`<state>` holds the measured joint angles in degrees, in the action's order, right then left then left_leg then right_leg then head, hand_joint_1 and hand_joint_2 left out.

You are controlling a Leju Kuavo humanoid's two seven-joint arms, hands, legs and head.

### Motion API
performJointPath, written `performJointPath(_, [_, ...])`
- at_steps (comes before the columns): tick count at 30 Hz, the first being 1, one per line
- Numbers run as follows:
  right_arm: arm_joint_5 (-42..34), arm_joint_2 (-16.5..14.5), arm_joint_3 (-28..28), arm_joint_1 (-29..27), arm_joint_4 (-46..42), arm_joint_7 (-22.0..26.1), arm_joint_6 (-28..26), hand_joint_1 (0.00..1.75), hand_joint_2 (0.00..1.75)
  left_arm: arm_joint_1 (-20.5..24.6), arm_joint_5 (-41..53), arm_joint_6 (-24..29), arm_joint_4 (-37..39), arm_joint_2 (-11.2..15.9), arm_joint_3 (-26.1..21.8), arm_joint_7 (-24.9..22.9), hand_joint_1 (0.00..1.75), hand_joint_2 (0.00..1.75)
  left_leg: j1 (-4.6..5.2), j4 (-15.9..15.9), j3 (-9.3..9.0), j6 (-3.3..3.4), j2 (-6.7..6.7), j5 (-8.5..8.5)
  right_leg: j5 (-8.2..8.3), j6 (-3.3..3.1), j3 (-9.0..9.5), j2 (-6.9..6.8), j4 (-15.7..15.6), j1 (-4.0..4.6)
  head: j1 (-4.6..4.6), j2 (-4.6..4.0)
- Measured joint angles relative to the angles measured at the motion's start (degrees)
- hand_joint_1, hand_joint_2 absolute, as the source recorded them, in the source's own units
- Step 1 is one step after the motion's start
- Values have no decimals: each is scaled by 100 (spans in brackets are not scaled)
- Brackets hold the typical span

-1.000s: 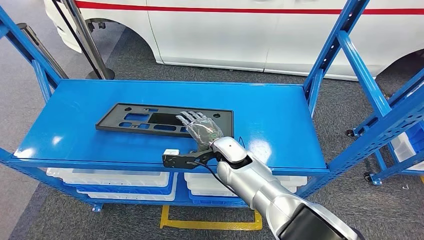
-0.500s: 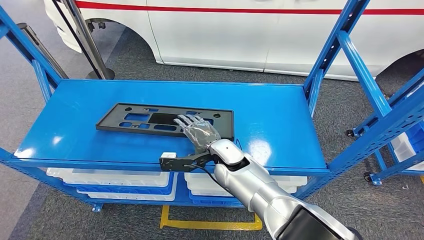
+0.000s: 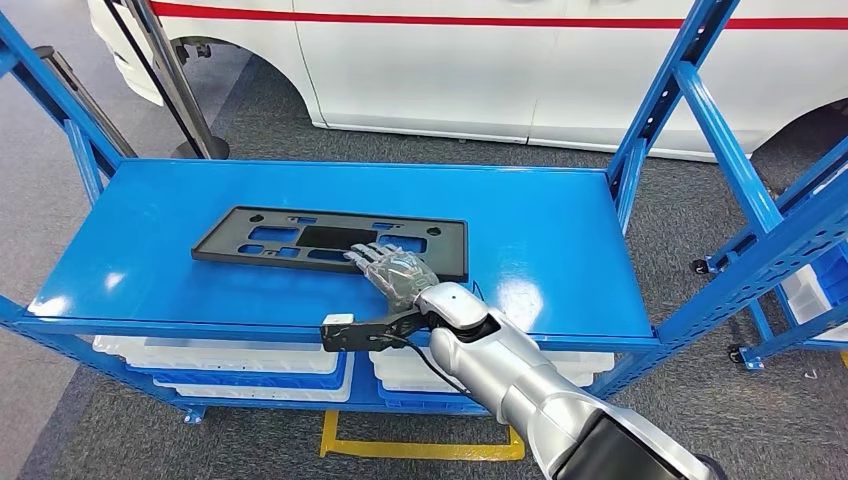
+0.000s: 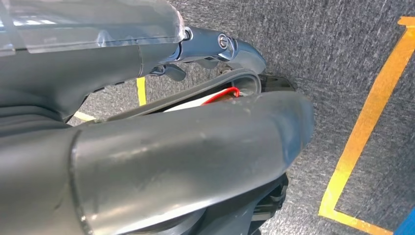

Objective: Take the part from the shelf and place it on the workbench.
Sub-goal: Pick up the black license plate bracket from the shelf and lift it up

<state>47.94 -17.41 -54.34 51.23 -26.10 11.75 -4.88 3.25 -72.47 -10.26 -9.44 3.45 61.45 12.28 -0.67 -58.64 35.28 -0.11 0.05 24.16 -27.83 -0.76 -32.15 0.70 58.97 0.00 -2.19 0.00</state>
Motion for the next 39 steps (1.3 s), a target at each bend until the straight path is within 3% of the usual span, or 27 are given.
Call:
performJointPath(3, [-41,2,-5,47,9,141,-5,0,0,1,17,-15,-1,0,26,13,0,0,0,0,0,0,0,0,0,0,0,0,0,0,0,0])
performJointPath(18, [-99,13,-106,100,11,309,-38,0,0,4,47,-42,0,3,97,55,0,0,22,-10,3,11,0,7,3,7,0,0,-4,-26,0,0])
performJointPath(25, [-104,9,-143,126,12,268,-1,0,0,6,46,-42,1,8,97,55,0,0,29,16,-4,97,-6,10,-6,89,16,-19,-22,-49,-1,0])
performJointPath(27, [-111,8,-148,153,12,264,2,0,0,11,45,-45,0,7,97,55,0,0,-11,98,-46,152,-21,-27,-160,120,-71,-39,198,-38,0,0])
performJointPath(30, [-115,19,-158,161,26,263,12,0,0,15,44,-50,-1,7,97,55,0,0,-26,127,-60,178,-75,-42,-671,142,-590,-44,1250,-46,1,0])
performJointPath(31, [-115,26,-163,152,35,263,17,0,0,12,44,-50,-1,7,97,55,0,0,-27,123,-59,176,-107,-39,-736,148,-739,-45,1519,-55,1,0])
performJointPath(32, [-115,32,-167,145,43,263,22,0,0,9,44,-50,-1,7,97,55,0,0,-28,116,-60,170,-148,-35,-684,150,-801,-44,1595,-64,1,0])
performJointPath(33, [-115,35,-169,142,47,263,24,0,0,8,45,-50,-1,7,97,55,0,0,-31,103,-61,156,-200,-28,-508,145,-740,-38,1420,-74,1,-1])
performJointPath(34, [-115,37,-170,145,49,263,26,0,0,9,45,-50,-1,6,97,55,0,0,-35,84,-62,136,-255,-16,-265,134,-583,0,1050,-85,1,-1])
performJointPath(36, [-115,44,-172,153,51,264,32,0,0,21,44,-51,-1,2,97,55,0,0,-44,31,-31,77,-360,5,47,107,-276,254,335,-112,-1,-1])
performJointPath(38, [-115,57,-176,150,58,263,44,0,0,27,43,-53,-1,-1,97,56,0,0,-68,10,26,-9,-463,-6,76,88,-191,424,100,-101,-2,0])
performJointPath(39, [-115,60,-178,149,60,262,47,0,0,23,43,-54,0,0,97,56,0,0,-79,15,43,-57,-522,-20,88,72,-191,387,80,-88,-2,0])
